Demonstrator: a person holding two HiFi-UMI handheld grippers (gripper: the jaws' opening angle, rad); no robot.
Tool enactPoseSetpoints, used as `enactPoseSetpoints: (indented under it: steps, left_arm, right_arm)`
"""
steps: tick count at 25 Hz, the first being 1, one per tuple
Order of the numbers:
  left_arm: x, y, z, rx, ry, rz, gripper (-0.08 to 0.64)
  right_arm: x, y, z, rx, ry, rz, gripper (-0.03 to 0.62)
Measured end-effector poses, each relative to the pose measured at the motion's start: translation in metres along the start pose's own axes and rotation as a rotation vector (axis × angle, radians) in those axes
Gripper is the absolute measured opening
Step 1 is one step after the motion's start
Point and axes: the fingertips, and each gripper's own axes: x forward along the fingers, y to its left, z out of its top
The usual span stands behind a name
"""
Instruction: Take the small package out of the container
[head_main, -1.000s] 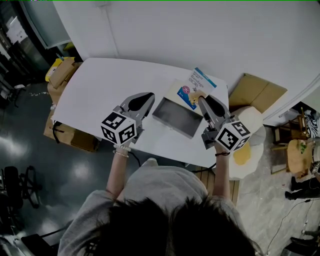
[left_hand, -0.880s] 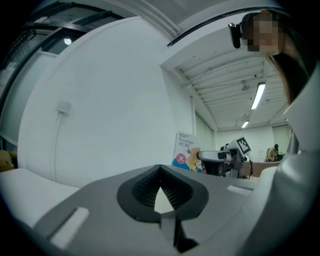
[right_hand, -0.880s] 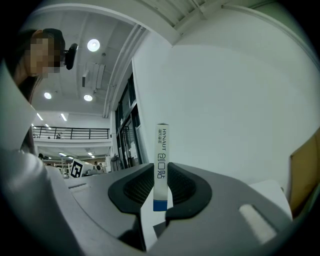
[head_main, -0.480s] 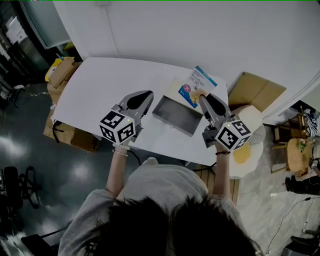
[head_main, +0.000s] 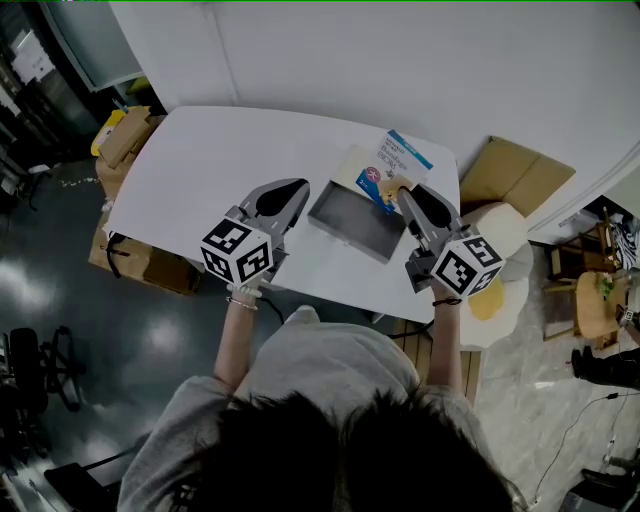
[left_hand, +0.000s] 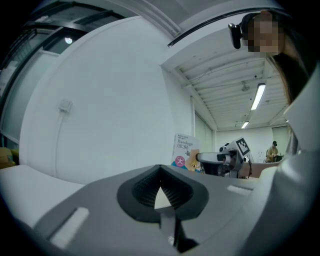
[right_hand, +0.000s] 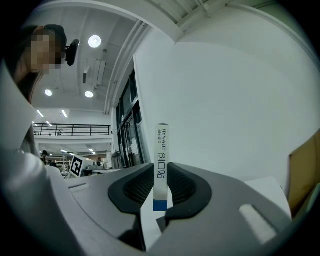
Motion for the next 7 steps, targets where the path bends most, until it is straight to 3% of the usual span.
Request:
enactPoseSetpoints:
  steps: [7]
  left_arm:
    - [-0.015, -0.015, -0.015, 0.01, 0.012, -0.006, -0.009]
  right_arm:
    - [-0.01, 0.015, -0.014, -0.011, 0.012, 0.015, 0.097]
